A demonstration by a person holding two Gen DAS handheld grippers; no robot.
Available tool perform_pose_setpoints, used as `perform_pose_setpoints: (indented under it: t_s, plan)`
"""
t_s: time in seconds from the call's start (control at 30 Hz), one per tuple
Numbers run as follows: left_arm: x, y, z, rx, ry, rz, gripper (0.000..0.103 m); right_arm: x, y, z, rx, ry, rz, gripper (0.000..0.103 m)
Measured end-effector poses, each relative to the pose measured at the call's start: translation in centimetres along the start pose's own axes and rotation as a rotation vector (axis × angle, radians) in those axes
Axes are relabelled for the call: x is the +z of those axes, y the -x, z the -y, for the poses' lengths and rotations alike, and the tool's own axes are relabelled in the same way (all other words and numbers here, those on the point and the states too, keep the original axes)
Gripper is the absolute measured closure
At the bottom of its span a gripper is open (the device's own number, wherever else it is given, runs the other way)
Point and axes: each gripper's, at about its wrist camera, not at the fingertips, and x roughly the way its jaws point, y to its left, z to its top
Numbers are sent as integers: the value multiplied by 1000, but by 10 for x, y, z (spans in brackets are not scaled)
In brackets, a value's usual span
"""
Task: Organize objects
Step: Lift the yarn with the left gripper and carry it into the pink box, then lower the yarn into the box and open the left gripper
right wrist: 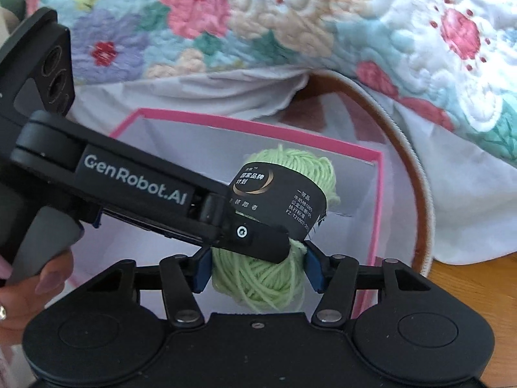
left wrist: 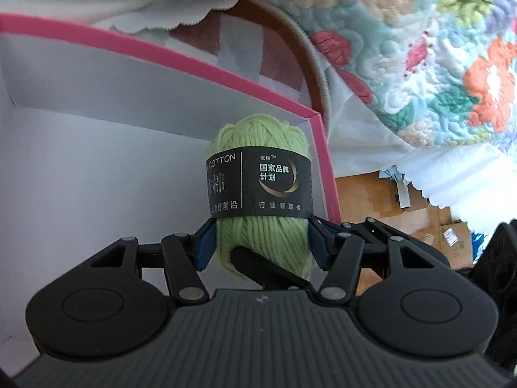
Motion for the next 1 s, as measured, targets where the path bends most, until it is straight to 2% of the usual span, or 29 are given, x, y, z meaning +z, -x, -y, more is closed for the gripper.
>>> perform_pose_setpoints:
  t_s: [0.1, 0.17, 0.27, 0.37, 0.43, 0.47, 0.5, 0.53, 0.7, 0.9, 1.0]
  plan:
    - [1, -9, -4, -2, 10, -10, 45, 1, -9, -5, -47, 56, -22, 41]
    - [1, -12, -7, -12, 23, -20, 46, 0, -11, -11, -65, 119, -40, 38]
    - [0, -15, -12, 6, 26, -24, 49, -2, -11, -12, -43, 155, -62, 34]
    - [0, -18, -17, 24, 27, -23, 54, -7, -6, -14, -11, 199, -47, 36]
    - [-1, -22, -20, 10, 36, -37, 55, -7, -3, -16, 19, 211, -36, 39]
    - [-2, -23, -20, 17, 34, -38, 56, -7, -4, -17, 15, 210, -40, 45]
    - [-3, -25, -19, 37, 26, -42, 57, -7, -6, -17, -3, 214, -52, 56]
    - [-5, -26, -19, 49, 22, -43, 57, -8, -8, -17, -19, 223, -63, 62]
    - [-10, -27, -18, 61, 19, -35, 57, -12, -9, -11, -13, 204, -58, 66]
    - [-1, -33, -9, 99, 14, -23, 59, -13, -16, -16, -95, 223, -35, 67]
    - [1, -30, -4, 120, -23, -8, 62, -12, -20, -15, -113, 210, -12, 67]
